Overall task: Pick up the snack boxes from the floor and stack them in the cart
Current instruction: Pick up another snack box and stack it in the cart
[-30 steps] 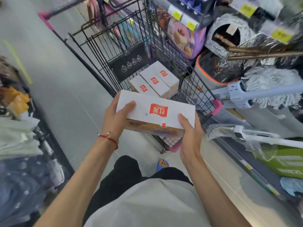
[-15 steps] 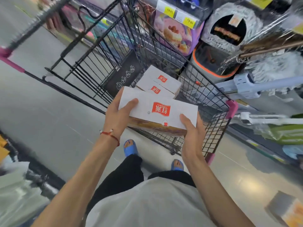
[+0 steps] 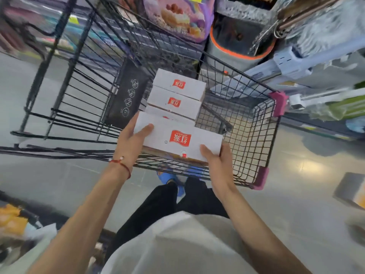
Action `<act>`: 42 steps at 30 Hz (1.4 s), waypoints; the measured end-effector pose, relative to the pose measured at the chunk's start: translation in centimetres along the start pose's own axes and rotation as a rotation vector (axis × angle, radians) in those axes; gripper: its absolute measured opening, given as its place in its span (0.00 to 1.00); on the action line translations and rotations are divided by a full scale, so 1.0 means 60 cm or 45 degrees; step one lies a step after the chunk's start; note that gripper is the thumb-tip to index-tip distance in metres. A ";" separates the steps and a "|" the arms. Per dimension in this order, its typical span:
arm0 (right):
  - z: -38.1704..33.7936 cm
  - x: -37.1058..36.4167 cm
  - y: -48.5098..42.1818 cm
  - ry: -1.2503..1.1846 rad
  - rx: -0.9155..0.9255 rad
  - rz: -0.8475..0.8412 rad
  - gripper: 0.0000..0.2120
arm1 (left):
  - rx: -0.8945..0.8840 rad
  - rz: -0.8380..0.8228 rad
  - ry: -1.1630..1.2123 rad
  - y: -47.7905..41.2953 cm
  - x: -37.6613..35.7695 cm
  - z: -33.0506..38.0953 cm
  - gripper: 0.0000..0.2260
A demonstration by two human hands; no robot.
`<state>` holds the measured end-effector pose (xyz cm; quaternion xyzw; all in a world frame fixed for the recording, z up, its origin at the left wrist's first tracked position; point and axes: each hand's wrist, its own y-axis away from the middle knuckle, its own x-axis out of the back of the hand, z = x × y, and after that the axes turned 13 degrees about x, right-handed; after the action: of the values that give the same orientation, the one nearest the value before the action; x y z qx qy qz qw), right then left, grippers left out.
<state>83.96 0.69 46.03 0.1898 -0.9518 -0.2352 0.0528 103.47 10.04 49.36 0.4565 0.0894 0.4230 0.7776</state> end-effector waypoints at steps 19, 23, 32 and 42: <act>0.128 -0.127 -0.107 0.157 -0.393 0.058 0.38 | 0.264 -0.156 -0.516 -0.239 0.024 -0.029 0.14; 0.161 -0.147 -0.125 0.126 -0.389 0.123 0.35 | 0.346 -0.149 -0.565 -0.289 0.028 -0.054 0.20; 0.252 -0.178 -0.186 0.140 -0.543 0.159 0.35 | 0.379 -0.065 -0.685 -0.380 0.008 -0.108 0.24; 0.294 -0.189 -0.208 0.258 -0.519 0.197 0.33 | 0.348 -0.047 -0.721 -0.416 0.007 -0.129 0.19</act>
<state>95.24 2.41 24.46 0.1243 -0.8862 -0.3974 0.2030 114.05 9.62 25.45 0.6548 -0.0664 0.2488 0.7106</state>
